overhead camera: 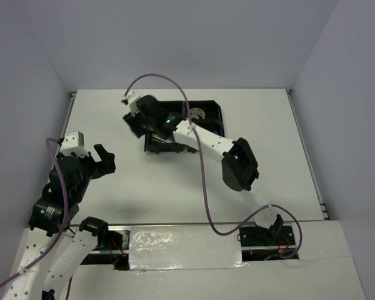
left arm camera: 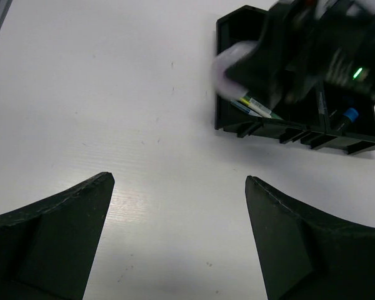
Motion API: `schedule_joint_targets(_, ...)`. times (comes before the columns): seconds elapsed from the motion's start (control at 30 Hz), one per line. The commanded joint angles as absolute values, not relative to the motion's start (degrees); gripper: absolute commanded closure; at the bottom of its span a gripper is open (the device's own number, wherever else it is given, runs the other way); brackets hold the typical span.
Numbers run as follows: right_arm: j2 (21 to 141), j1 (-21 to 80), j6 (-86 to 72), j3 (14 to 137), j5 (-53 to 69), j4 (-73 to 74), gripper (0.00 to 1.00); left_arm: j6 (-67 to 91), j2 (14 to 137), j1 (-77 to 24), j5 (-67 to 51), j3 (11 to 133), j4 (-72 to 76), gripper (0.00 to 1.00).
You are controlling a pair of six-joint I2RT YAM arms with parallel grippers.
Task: Sort the stationery into containers
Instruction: Pick up the stationery from the center of the board, then place the stationery in the storage box.
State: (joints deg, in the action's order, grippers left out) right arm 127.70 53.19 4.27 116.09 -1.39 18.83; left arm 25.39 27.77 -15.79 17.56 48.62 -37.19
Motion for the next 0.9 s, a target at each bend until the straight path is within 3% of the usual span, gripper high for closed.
schedule_joint_targets(0.0, 126.5, 45.7, 2.3, 123.2, -7.7, 18.0, 0.78, 24.0, 27.2, -15.5, 17.0, 49.1, -34.1, 0.01)
schedule_joint_targets(0.43, 136.1, 38.4, 5.8, 134.4, -8.9, 17.3, 0.66, 23.7, 28.8, -15.5, 16.3, 49.0, -33.8, 0.01)
schedule_joint_targets(0.53, 137.5, 38.4, 5.7, 135.1, -10.9, 16.9, 0.54, 23.7, 29.3, -15.4, 16.3, 49.0, -33.8, 0.01)
schedule_joint_targets(0.63, 138.1, 38.2, 5.4, 134.7, -13.5, 16.3, 0.31, 23.7, 29.6, -15.4, 16.2, 49.1, -33.9, 0.01)
schedule_joint_targets(0.67, 138.1, 38.2, 5.2, 134.6, -14.5, 16.3, 0.19, 23.6, 29.7, -15.4, 16.2, 49.0, -33.8, 0.01)
schedule_joint_targets(0.73, 137.5, 38.2, 5.1, 134.5, -14.6, 16.5, 0.10, 23.6, 30.0, -15.4, 16.2, 49.1, -33.8, 0.01)
schedule_joint_targets(0.77, 137.2, 38.2, 4.8, 134.4, -14.7, 17.0, 0.00, 23.6, 30.1, -15.4, 16.2, 49.2, -33.8, 0.01)
schedule_joint_targets(0.87, 133.8, 38.3, 3.4, 133.5, -14.2, 19.6, 0.00, 23.7, 30.1, -15.3, 16.3, 49.3, -33.9, 0.01)
